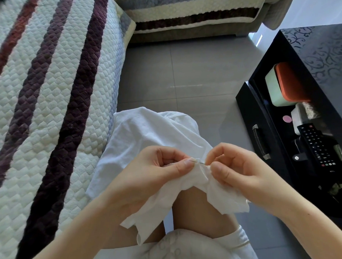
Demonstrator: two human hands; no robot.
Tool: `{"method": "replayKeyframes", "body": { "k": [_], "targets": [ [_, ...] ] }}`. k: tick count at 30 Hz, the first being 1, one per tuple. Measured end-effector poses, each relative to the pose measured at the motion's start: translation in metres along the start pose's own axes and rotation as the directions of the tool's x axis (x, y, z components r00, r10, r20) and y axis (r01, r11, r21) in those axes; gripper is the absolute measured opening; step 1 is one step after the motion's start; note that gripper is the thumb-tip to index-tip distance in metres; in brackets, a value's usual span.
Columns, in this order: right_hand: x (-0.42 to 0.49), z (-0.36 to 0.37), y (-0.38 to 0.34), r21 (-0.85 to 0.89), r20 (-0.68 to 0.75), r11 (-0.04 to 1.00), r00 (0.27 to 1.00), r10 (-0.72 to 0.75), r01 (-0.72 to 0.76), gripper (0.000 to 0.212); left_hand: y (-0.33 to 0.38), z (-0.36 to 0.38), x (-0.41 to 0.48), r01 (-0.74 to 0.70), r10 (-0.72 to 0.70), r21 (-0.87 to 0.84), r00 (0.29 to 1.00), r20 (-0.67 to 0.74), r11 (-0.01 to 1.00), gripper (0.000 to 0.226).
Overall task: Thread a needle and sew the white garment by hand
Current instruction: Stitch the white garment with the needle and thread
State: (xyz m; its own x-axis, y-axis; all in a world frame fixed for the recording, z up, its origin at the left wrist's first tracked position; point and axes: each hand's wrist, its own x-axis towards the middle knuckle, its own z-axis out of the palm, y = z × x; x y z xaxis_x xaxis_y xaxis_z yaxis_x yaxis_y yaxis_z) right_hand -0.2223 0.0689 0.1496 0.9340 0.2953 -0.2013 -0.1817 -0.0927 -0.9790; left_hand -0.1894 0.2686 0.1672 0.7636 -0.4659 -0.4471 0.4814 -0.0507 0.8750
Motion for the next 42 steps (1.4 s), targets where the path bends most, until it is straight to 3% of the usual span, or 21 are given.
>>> {"method": "replayKeyframes", "body": {
  "k": [4,8,10,12,14,17,23,26,28,31,34,36,38,40,42],
  "targets": [
    [0.001,-0.001,0.007,-0.189,-0.115,0.979,0.988,-0.102,0.079,0.017,0.001,0.004,0.003,-0.008,0.008,-0.009,1.0,-0.016,1.0,0.018],
    [0.006,0.01,0.001,-0.291,-0.14,0.937,0.96,-0.243,0.195,0.007,-0.001,0.007,0.008,-0.067,0.068,0.028,0.996,-0.05,0.997,0.02],
    [0.007,0.01,-0.002,-0.551,-0.179,0.801,0.904,-0.388,0.234,0.011,-0.002,0.004,0.01,-0.081,0.082,0.016,0.994,-0.069,0.997,0.015],
    [0.007,0.011,-0.006,-0.775,-0.154,0.582,0.818,-0.553,0.248,0.021,-0.003,0.003,0.011,-0.082,0.083,0.034,0.995,-0.05,0.996,0.014],
    [0.01,0.014,-0.008,-0.836,-0.105,0.463,0.741,-0.663,0.295,0.019,-0.004,0.003,0.012,-0.087,0.089,0.073,0.996,-0.023,0.994,0.017],
    [0.016,0.017,-0.005,-0.83,-0.032,0.401,0.685,-0.728,0.387,0.018,-0.003,0.004,0.014,-0.089,0.089,0.049,0.996,-0.003,0.995,0.018],
    [0.014,0.02,-0.005,-0.645,0.019,0.527,0.701,-0.713,0.553,0.012,0.0,0.007,0.009,-0.15,0.154,0.131,0.988,-0.016,0.98,0.018],
    [0.006,0.027,-0.023,-0.472,-0.006,0.615,0.696,-0.718,0.632,0.012,-0.009,0.007,0.016,-0.178,0.273,0.444,0.949,-0.159,0.878,0.009],
    [0.003,0.025,-0.041,-0.254,-0.063,0.719,0.73,-0.68,0.647,0.014,-0.015,0.005,0.018,-0.127,0.284,0.531,0.932,-0.225,0.838,0.012],
    [0.014,0.002,-0.05,0.041,-0.192,0.924,0.91,-0.366,0.38,0.016,-0.012,0.001,0.018,-0.094,0.208,0.454,0.956,-0.207,0.886,0.012],
    [0.037,-0.049,-0.034,-0.089,-0.287,0.989,0.948,-0.139,0.118,0.021,-0.003,-0.01,0.016,-0.058,0.134,0.347,0.971,-0.197,0.936,0.012],
    [0.057,-0.1,-0.019,-0.227,-0.469,0.974,0.876,-0.114,0.005,0.024,0.0,-0.017,0.015,-0.042,0.105,0.304,0.976,-0.192,0.952,0.012],
    [0.071,-0.153,-0.009,-0.341,-0.701,0.93,0.697,-0.151,-0.141,0.017,0.001,-0.022,0.014,-0.036,0.09,0.266,0.977,-0.193,0.963,0.011],
    [0.077,-0.192,0.004,-0.433,-0.823,0.784,0.549,-0.144,-0.445,0.017,0.001,-0.022,0.013,-0.038,0.083,0.236,0.979,-0.184,0.971,0.011],
    [0.083,-0.191,0.01,-0.495,-0.828,0.64,0.542,-0.142,-0.588,0.021,0.001,-0.02,0.012,-0.038,0.075,0.21,0.983,-0.167,0.977,0.01]
  ]
}}
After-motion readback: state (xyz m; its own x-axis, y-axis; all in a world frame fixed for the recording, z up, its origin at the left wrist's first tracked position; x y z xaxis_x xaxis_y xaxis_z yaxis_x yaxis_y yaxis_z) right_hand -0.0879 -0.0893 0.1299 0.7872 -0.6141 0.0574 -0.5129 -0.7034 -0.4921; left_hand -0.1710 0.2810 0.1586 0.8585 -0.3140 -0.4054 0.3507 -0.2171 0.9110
